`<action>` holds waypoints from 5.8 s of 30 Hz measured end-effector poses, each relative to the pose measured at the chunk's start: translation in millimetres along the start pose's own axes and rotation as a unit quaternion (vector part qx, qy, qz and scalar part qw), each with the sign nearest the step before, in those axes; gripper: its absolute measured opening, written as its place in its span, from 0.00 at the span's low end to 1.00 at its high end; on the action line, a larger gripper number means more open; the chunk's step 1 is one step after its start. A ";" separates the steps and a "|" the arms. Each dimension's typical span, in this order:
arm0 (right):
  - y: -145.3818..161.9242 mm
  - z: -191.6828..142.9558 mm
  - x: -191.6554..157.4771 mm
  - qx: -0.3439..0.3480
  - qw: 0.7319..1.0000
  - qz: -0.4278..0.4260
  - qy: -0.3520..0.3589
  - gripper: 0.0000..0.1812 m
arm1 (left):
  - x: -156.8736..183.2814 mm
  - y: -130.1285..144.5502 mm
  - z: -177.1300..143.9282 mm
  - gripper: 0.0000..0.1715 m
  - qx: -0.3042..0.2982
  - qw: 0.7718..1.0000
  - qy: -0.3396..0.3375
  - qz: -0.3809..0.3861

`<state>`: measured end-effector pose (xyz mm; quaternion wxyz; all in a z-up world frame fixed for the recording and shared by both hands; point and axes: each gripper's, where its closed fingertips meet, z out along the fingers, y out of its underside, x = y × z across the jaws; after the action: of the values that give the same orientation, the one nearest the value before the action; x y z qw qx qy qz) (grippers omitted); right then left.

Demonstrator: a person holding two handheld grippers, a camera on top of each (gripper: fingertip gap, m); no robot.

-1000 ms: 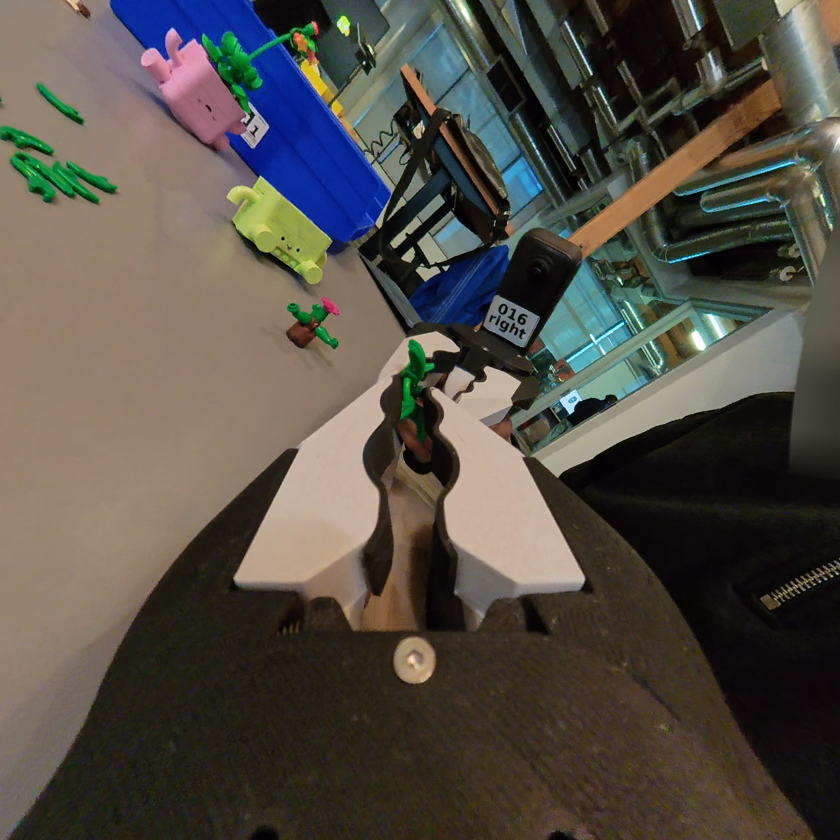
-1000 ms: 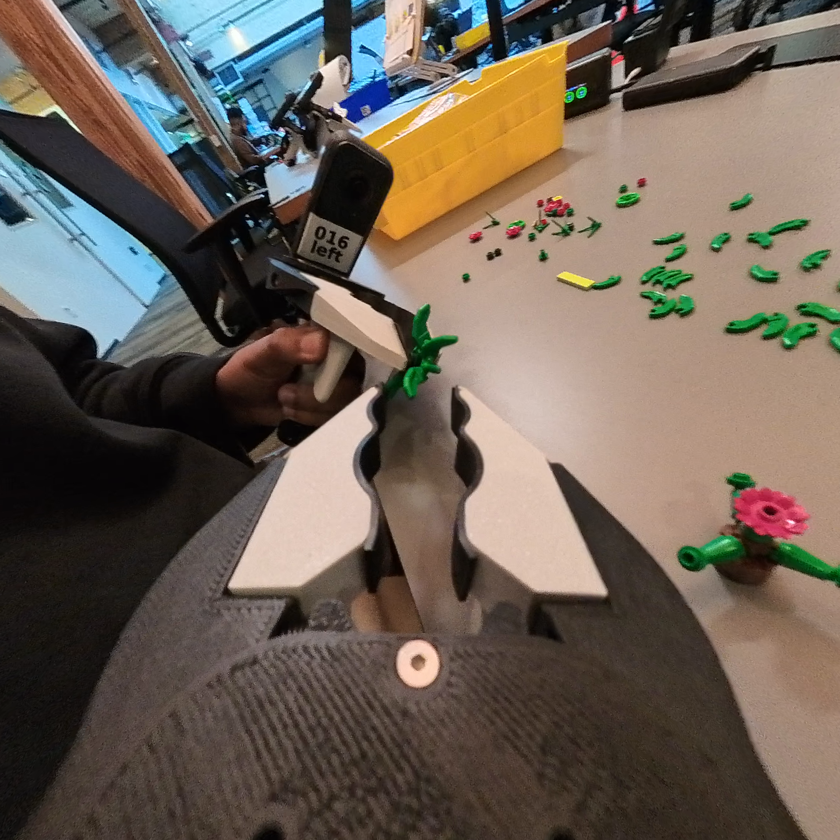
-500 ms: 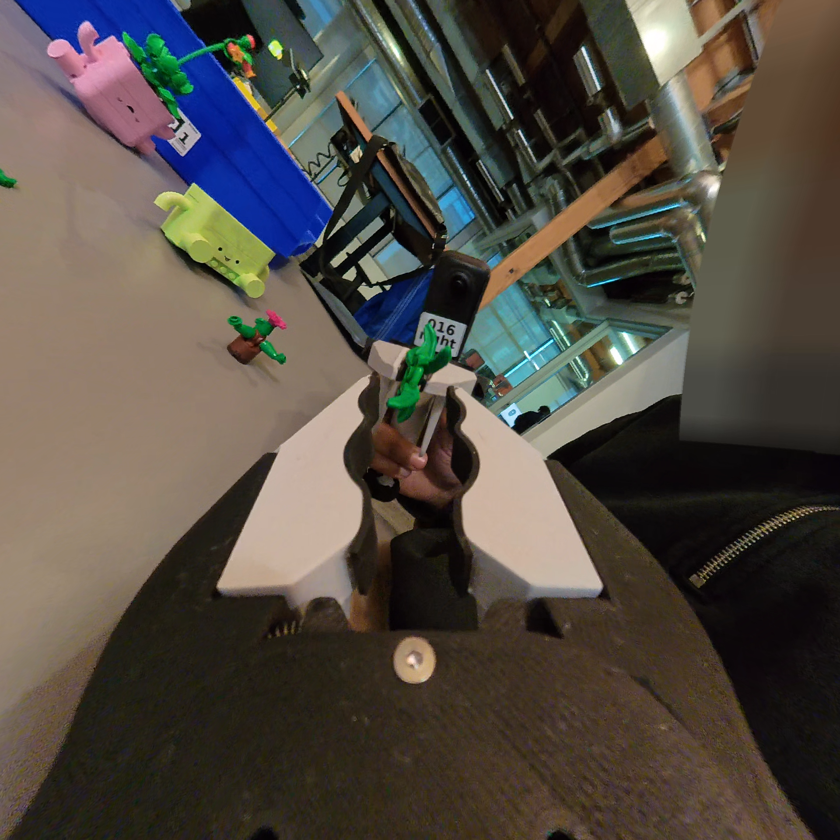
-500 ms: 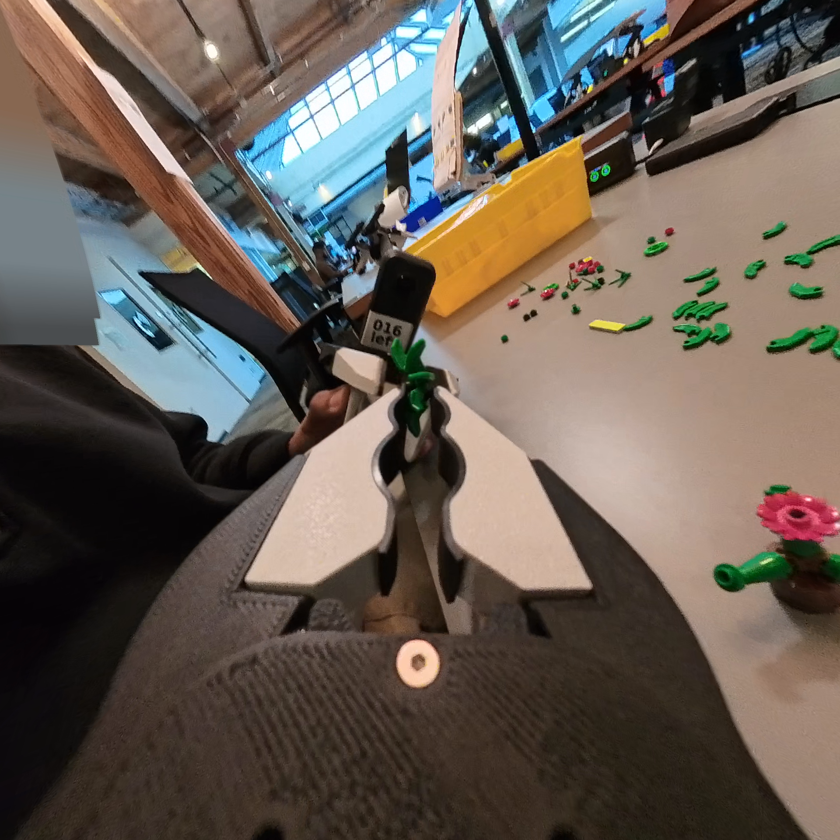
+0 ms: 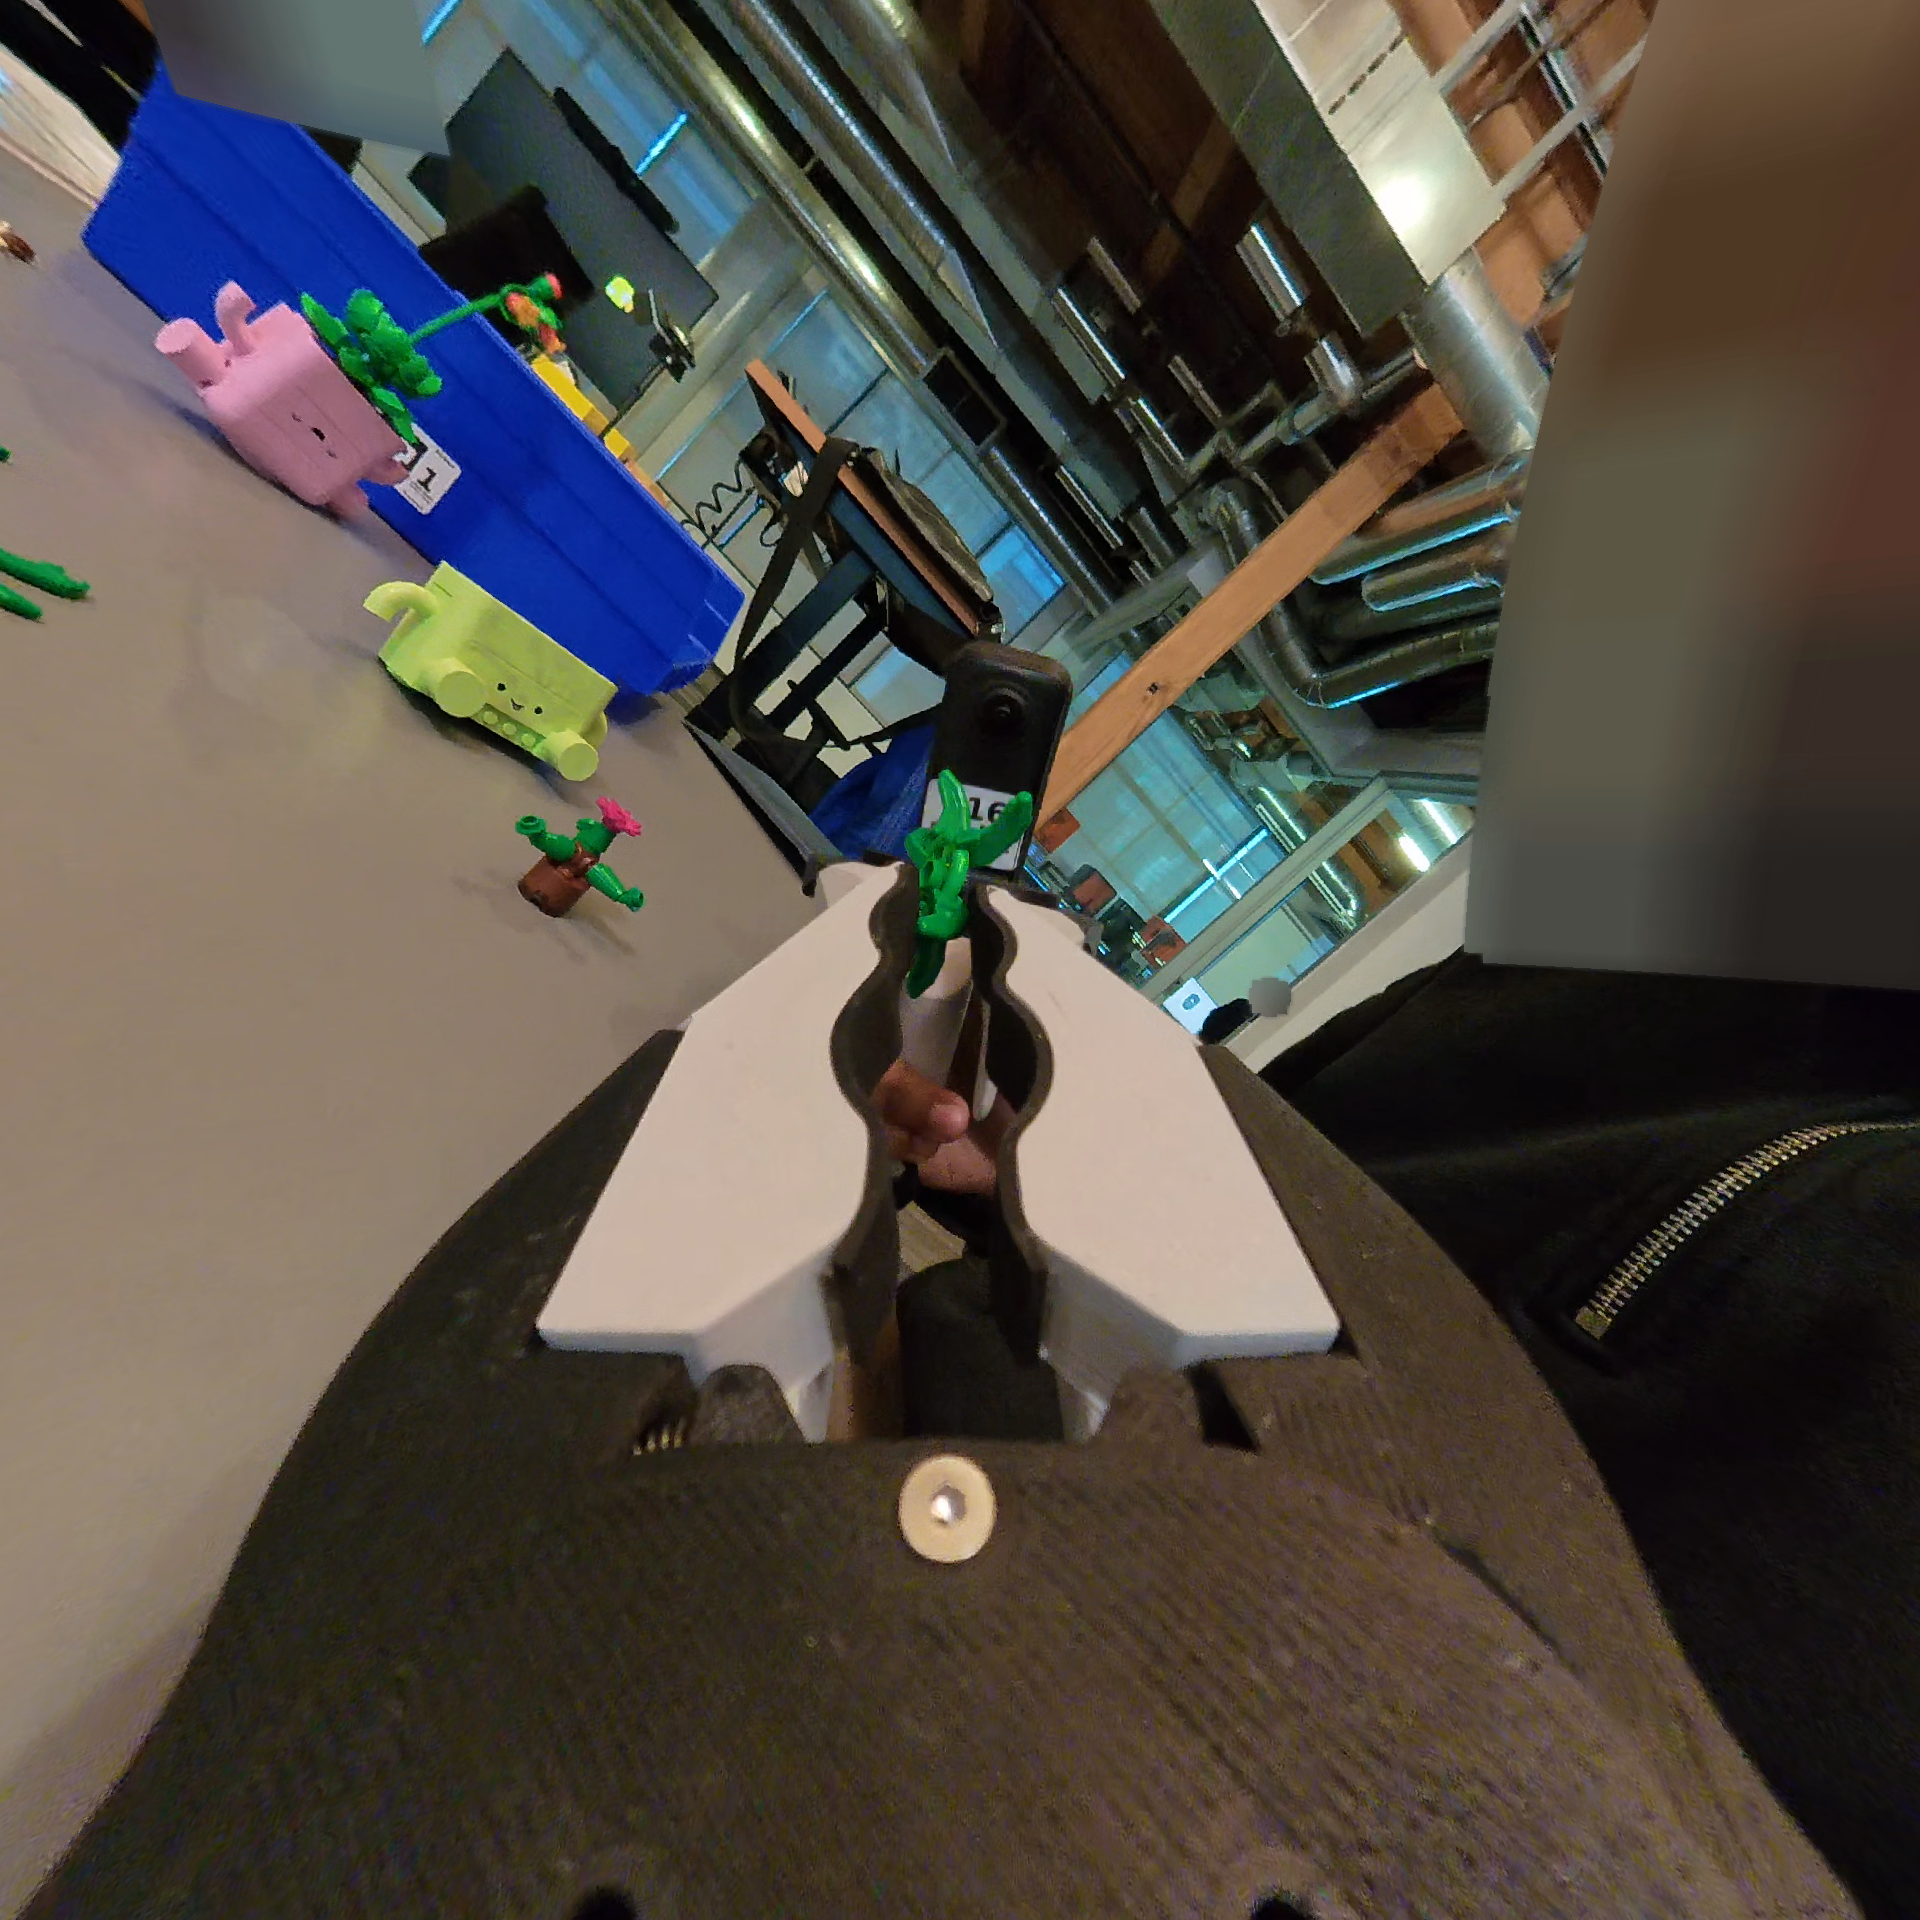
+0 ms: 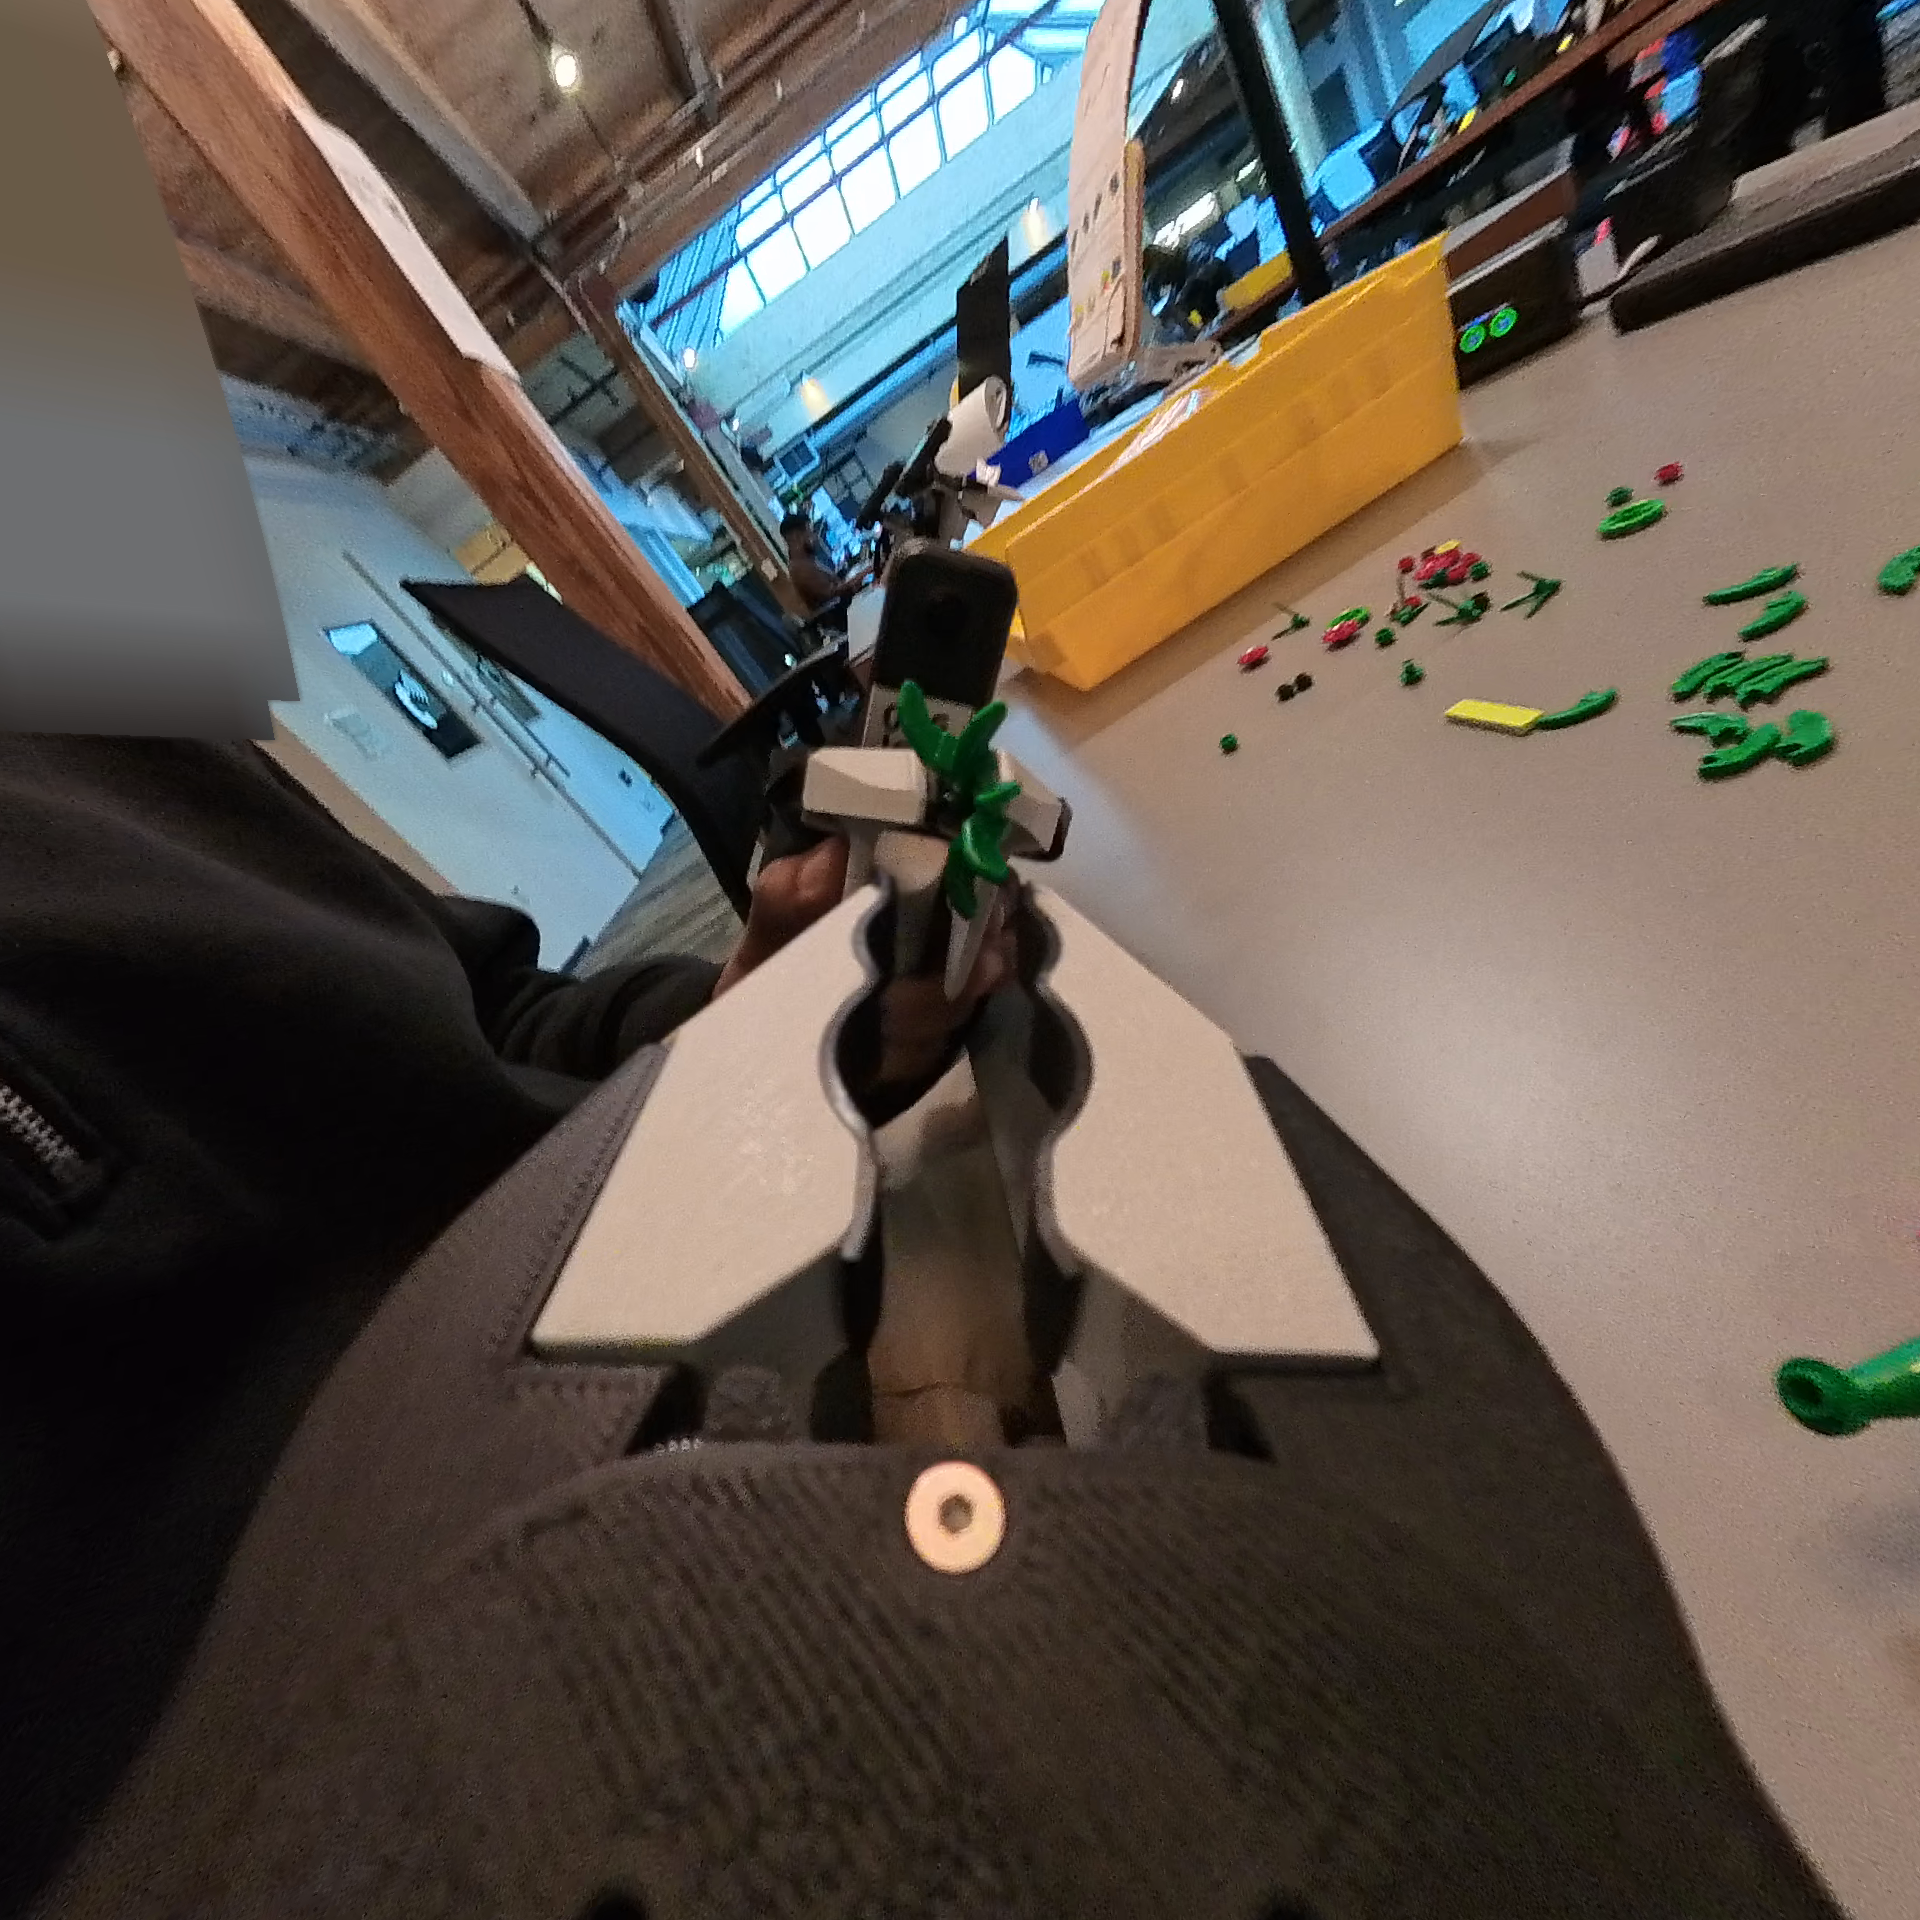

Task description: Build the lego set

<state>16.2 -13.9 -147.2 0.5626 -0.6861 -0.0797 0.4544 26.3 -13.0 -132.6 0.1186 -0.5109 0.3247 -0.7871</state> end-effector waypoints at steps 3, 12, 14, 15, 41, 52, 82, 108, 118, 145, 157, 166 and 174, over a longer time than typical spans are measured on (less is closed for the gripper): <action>0.0 -3.4 0.4 -0.010 0.999 -0.029 0.011 0.25 | 0.8 2.9 -1.3 0.04 -0.024 1.000 0.008 -0.009; -3.5 -18.2 -8.5 -0.028 0.990 -0.137 0.012 0.20 | 1.4 31.4 3.2 0.04 -0.138 0.990 0.006 -0.002; -1.3 -17.4 -9.3 -0.034 0.990 -0.134 0.006 0.18 | 2.5 33.0 3.0 0.03 -0.143 0.990 0.011 -0.004; 0.3 -16.8 -9.7 -0.039 0.990 -0.133 0.003 0.17 | 3.4 33.2 2.9 0.04 -0.144 0.989 0.015 -0.008; -12.7 -5.7 -12.9 0.066 0.996 0.028 -0.058 0.07 | 8.0 11.1 -0.7 0.03 -0.072 0.992 -0.013 0.105; -19.4 -17.9 -9.0 0.042 0.998 -0.051 -0.018 0.19 | -3.5 27.6 0.9 0.03 -0.137 0.981 -0.055 0.129; -19.1 -5.9 -11.0 0.066 0.994 -0.082 0.010 0.03 | 8.5 16.6 4.5 0.07 -0.061 0.994 -0.012 0.087; -27.5 -14.4 -7.5 0.087 0.993 -0.078 0.010 0.09 | -2.1 -4.6 -8.5 0.03 0.001 1.000 -0.012 0.001; -25.1 -11.0 -5.9 0.070 0.993 -0.094 0.026 0.09 | -9.9 -10.1 -13.3 0.03 0.010 0.999 -0.039 -0.024; -35.0 -5.3 183.5 -0.377 0.886 -0.133 0.236 0.21 | -27.5 -31.8 -42.0 0.03 0.014 0.990 -0.128 0.051; -19.2 -11.3 201.3 -0.446 0.840 -0.176 0.252 0.02 | -30.9 -37.7 -48.1 0.03 0.026 0.990 -0.132 0.042; 12.3 11.6 75.9 -0.405 0.889 -0.182 0.108 0.02 | -30.3 -37.1 -47.9 0.03 0.026 0.991 -0.128 0.040; 89.7 -25.9 24.2 -0.457 0.852 -0.239 0.086 0.02 | -30.9 -32.6 -43.9 0.03 0.011 0.990 -0.131 0.047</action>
<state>12.5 -48.7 -237.1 0.2813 -0.8619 -0.3915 0.1571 6.2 44.9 -146.2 0.2025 -0.5924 0.3209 -0.7107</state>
